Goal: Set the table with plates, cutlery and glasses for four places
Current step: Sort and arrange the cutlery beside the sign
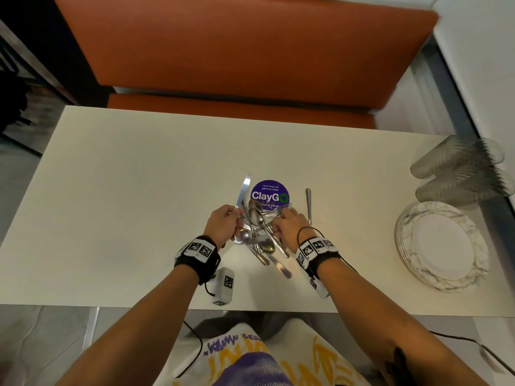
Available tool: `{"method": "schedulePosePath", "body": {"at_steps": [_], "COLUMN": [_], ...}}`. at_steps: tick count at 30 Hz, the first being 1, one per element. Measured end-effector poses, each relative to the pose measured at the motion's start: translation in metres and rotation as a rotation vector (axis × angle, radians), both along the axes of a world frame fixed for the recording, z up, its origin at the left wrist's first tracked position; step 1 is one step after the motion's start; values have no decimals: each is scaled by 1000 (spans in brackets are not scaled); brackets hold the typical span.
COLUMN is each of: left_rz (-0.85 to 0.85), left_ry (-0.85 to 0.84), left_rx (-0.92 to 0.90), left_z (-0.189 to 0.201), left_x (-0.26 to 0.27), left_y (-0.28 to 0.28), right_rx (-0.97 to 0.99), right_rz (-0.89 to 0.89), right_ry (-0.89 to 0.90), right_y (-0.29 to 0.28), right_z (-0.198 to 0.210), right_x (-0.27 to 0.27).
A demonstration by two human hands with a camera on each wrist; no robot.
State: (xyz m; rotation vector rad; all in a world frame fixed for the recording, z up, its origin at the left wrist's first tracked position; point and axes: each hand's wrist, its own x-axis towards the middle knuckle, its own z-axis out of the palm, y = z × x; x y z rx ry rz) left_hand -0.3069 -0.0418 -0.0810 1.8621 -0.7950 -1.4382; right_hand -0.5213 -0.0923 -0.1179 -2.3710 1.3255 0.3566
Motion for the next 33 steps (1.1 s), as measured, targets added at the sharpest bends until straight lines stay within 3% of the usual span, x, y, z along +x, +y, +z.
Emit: {"method": "schedulePosePath", "body": {"at_steps": [5,15,23,27,30,33], "left_rz": [0,-6,-50,-60,-30,-3], "left_ry": [-12,14,-42,-40,39,116], "left_rx": [-1,-15,-11,-41,-43,-42], "left_z": [8,7,6,13,16,18], "left_x": [-2,-10,-8,-9,-12,-14], "left_y": [-3,-9,-8,-10,-13,-17], "right_rx": [-12,54,214,203,151,109], "right_rz": [67,-37,-233,-300,-335,-416], "right_ry": [55,52,39,32,-29,-216], "right_y": [-12,-21,-18,-27,-37,-41], "right_z": [16,30,44,58,68,79], "right_x": [-3,-16,-21,-23,-23,-15]}}
